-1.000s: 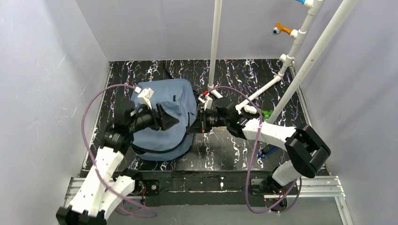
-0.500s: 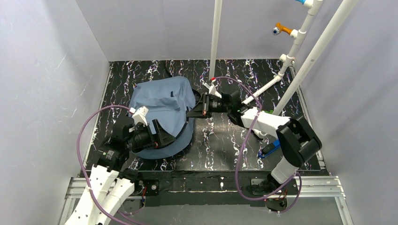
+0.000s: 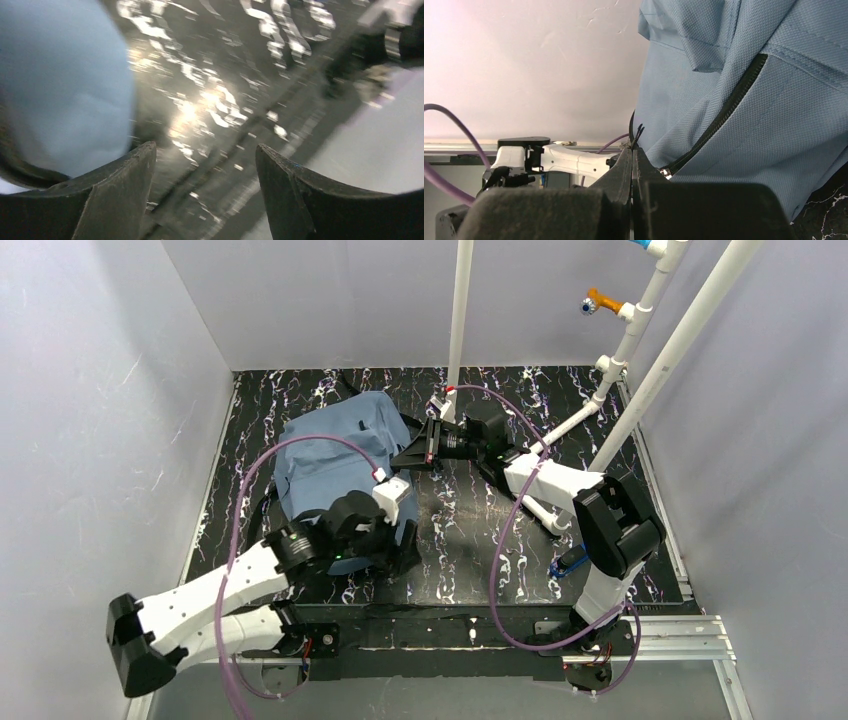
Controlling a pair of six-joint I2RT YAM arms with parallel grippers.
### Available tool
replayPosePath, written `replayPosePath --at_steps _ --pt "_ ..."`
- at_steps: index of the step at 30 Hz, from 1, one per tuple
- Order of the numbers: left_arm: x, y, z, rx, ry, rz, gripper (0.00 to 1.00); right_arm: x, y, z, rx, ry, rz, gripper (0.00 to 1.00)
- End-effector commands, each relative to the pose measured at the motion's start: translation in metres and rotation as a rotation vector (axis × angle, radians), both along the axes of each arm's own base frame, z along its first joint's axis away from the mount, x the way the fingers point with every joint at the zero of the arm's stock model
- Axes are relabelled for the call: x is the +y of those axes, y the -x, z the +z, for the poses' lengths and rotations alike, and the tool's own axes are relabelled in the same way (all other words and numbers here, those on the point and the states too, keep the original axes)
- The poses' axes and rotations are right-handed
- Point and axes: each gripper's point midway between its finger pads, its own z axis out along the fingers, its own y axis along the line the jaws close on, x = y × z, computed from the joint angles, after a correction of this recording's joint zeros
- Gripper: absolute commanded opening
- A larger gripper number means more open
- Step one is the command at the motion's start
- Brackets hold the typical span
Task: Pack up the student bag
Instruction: Zip the student bag at the center of the board.
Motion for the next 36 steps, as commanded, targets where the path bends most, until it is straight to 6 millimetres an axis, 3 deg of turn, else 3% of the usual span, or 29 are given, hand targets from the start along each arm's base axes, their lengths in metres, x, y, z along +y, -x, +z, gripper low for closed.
replayPosePath --at_steps 1,4,9,12,15,16,19,24,26,28,32,34,36 --pt "0.051 -0.076 -0.014 -0.282 -0.332 0.32 0.68 -0.001 0.0 0.048 -0.122 -0.105 0.008 0.01" --pt "0.071 -0.096 -0.007 -0.372 -0.41 0.42 0.57 -0.005 0.001 0.049 -0.132 -0.089 0.003 0.01" --pt "0.095 -0.114 0.014 -0.429 -0.459 0.502 0.53 -0.012 0.0 0.049 -0.152 -0.073 -0.01 0.01" --pt "0.103 -0.119 0.029 -0.472 -0.456 0.504 0.59 -0.013 0.0 0.048 -0.154 -0.072 -0.009 0.01" --pt "0.118 -0.124 0.023 -0.399 -0.506 0.518 0.71 -0.014 0.002 0.051 -0.158 -0.077 -0.007 0.01" --pt "0.114 -0.124 0.017 -0.34 -0.463 0.486 0.72 -0.014 0.003 0.053 -0.162 -0.08 -0.006 0.01" --pt "0.073 -0.108 0.008 -0.159 -0.224 0.308 0.74 -0.015 0.003 0.056 -0.166 -0.083 -0.005 0.01" --pt "0.02 -0.066 0.006 0.061 0.012 0.085 0.78 -0.015 0.005 0.057 -0.171 -0.084 0.006 0.01" --pt "0.01 -0.049 0.007 0.129 0.074 0.019 0.72 -0.015 0.006 0.054 -0.167 -0.081 0.013 0.01" --pt "-0.001 -0.035 0.022 0.151 0.174 -0.051 0.65 -0.016 0.009 0.052 -0.169 -0.075 0.026 0.01" --pt "-0.004 -0.023 0.063 0.048 0.324 -0.096 0.65 -0.019 0.019 0.04 -0.197 -0.026 0.055 0.01" --pt "0.004 -0.035 0.076 -0.013 0.307 -0.011 0.7 -0.021 0.023 0.036 -0.221 -0.008 0.068 0.01" --pt "0.022 -0.064 0.08 -0.055 0.242 0.202 0.74 -0.022 0.029 0.034 -0.251 -0.004 0.089 0.01"
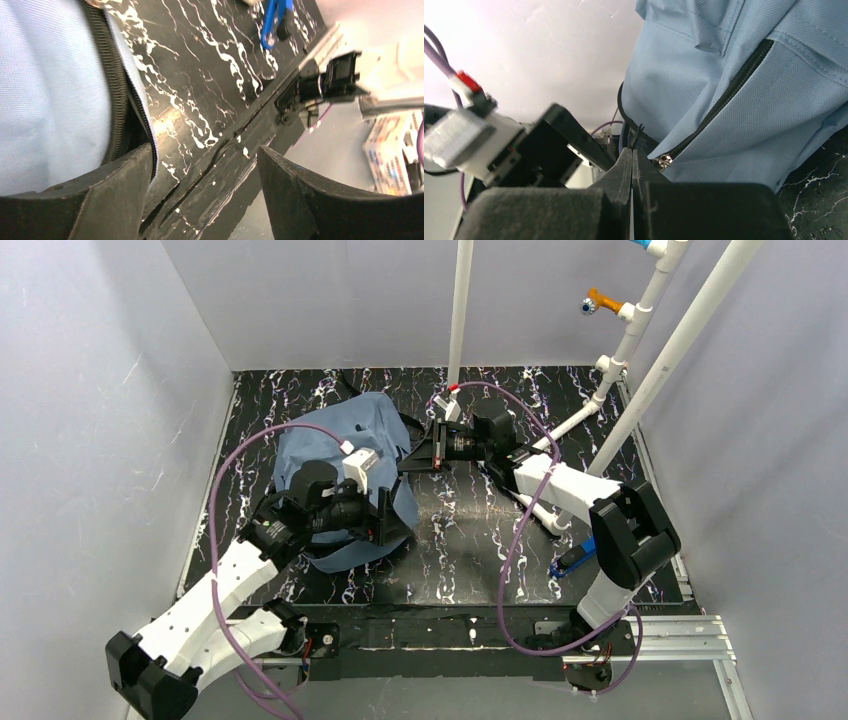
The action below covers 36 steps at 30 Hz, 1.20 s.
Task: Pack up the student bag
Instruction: Zip the student bag at the center of the board.
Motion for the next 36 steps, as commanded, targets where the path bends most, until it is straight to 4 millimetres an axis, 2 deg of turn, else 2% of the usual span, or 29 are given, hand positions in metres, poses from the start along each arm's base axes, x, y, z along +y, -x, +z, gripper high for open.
replayPosePath --at_steps 1,2,4,10,15,19,24,29,33,36 --pt "0.021 -0.034 0.05 -0.072 0.029 0.289 0.75 -0.005 0.023 0.032 -0.186 -0.056 0.083 0.01" --pt "0.032 -0.045 0.049 -0.04 0.005 0.411 0.76 -0.005 0.027 0.031 -0.209 -0.06 0.096 0.01" --pt "0.037 -0.057 0.054 0.024 0.013 0.534 0.76 -0.002 0.032 0.024 -0.234 -0.056 0.118 0.01" --pt "0.016 -0.063 0.05 0.343 0.201 0.708 0.61 0.0 0.041 0.01 -0.266 -0.066 0.149 0.01" --pt "0.008 -0.059 0.036 0.696 0.339 0.859 0.6 -0.005 0.049 0.008 -0.33 -0.077 0.16 0.05" --pt "0.006 -0.063 0.029 0.851 0.404 0.958 0.65 -0.007 0.053 0.002 -0.395 -0.084 0.175 0.05" --pt "-0.006 -0.067 0.013 1.042 0.409 1.016 0.66 -0.006 0.056 -0.001 -0.462 -0.087 0.189 0.06" --pt "-0.024 -0.076 -0.001 1.142 0.405 0.977 0.53 -0.005 0.056 0.001 -0.513 -0.096 0.175 0.06" --pt "-0.026 -0.082 -0.012 1.148 0.427 0.996 0.35 -0.006 0.056 0.004 -0.546 -0.092 0.153 0.06" --pt "-0.022 -0.086 -0.015 1.128 0.443 1.025 0.32 -0.008 0.057 0.002 -0.558 -0.087 0.147 0.06"
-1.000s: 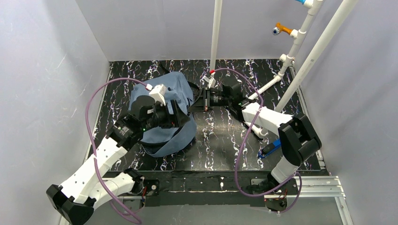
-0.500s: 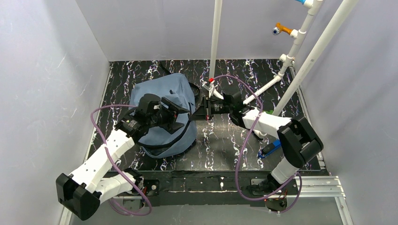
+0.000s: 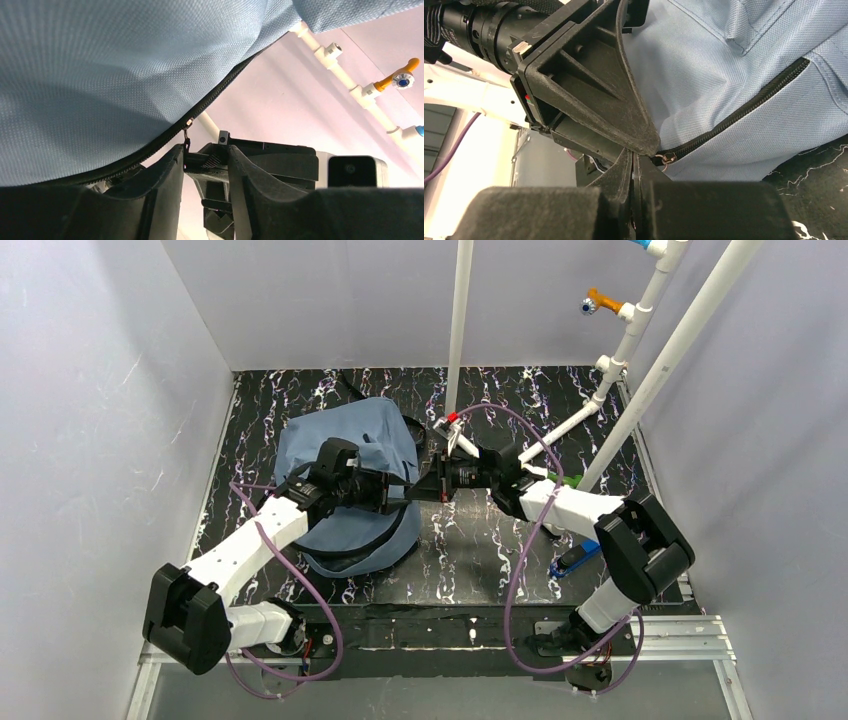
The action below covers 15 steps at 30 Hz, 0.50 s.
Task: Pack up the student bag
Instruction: Zip the student bag at the center of the board.
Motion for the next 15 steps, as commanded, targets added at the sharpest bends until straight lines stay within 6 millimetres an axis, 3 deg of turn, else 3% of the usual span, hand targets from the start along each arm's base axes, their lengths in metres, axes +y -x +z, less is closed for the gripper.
replayPosePath --at_steps 1,4,8,10,12,15 --pt "-0.002 0.002 0.0 -0.019 0.017 -0.003 0.37 0.003 0.016 0.043 -0.157 -0.109 0.059 0.06" --pt "0.001 0.003 -0.006 -0.009 -0.007 -0.011 0.49 0.001 0.019 0.048 -0.169 -0.119 0.059 0.05" --pt "-0.003 -0.002 -0.013 -0.023 0.031 0.001 0.48 0.002 0.021 0.05 -0.17 -0.133 0.071 0.04" --pt "-0.004 -0.003 -0.016 -0.017 0.042 0.0 0.39 0.003 0.021 0.049 -0.168 -0.134 0.074 0.04" --pt "-0.004 -0.005 -0.015 -0.037 0.048 0.002 0.23 0.004 0.02 0.048 -0.164 -0.131 0.076 0.05" --pt "-0.002 -0.008 -0.012 -0.073 0.042 0.0 0.01 0.003 0.019 0.045 -0.129 -0.098 0.053 0.24"
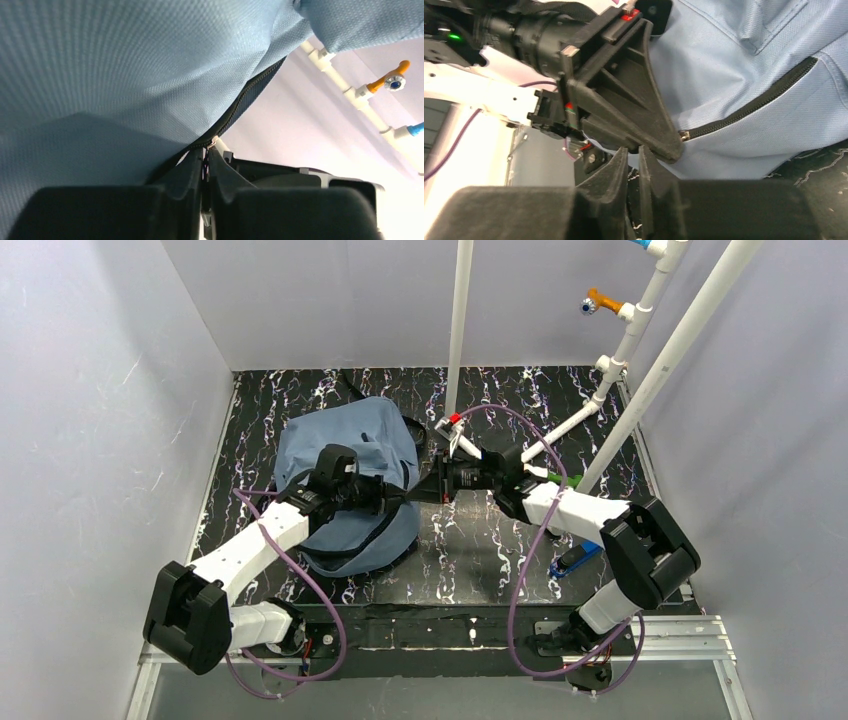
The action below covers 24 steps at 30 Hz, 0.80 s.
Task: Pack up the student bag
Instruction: Zip the student bag at the center of the board.
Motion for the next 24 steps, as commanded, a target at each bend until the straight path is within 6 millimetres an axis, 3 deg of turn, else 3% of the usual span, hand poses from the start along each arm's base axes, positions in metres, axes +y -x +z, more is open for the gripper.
replayPosePath --at_steps 1,3,6,9,12,15,20,24 --pt "0.003 -0.004 -0.002 -0.06 -0.016 -0.011 0.0 0.002 0.014 0.038 -0.06 -0.07 0.049 0.24" --pt "0.002 -0.003 -0.002 -0.07 -0.005 -0.02 0.0 -0.003 0.015 0.04 -0.028 -0.033 0.018 0.29" --pt "0.004 0.001 -0.003 -0.092 -0.013 -0.046 0.0 -0.02 0.009 0.029 0.051 0.123 -0.067 0.5" --pt "0.005 0.004 0.002 -0.149 -0.043 -0.102 0.0 -0.05 -0.012 0.019 0.123 0.302 -0.253 0.77" --pt "0.002 0.007 0.009 -0.24 -0.076 -0.194 0.0 -0.059 -0.033 0.006 0.268 0.379 -0.37 0.91" --pt "-0.001 0.007 0.017 -0.349 -0.091 -0.266 0.0 -0.039 -0.053 -0.005 0.398 0.363 -0.397 0.92" --pt "-0.007 0.005 0.024 -0.467 -0.098 -0.338 0.0 0.011 -0.058 -0.024 0.472 0.377 -0.337 0.86" --pt "-0.01 0.007 0.021 -0.489 -0.101 -0.388 0.0 0.017 -0.063 -0.05 0.476 0.422 -0.38 0.81"
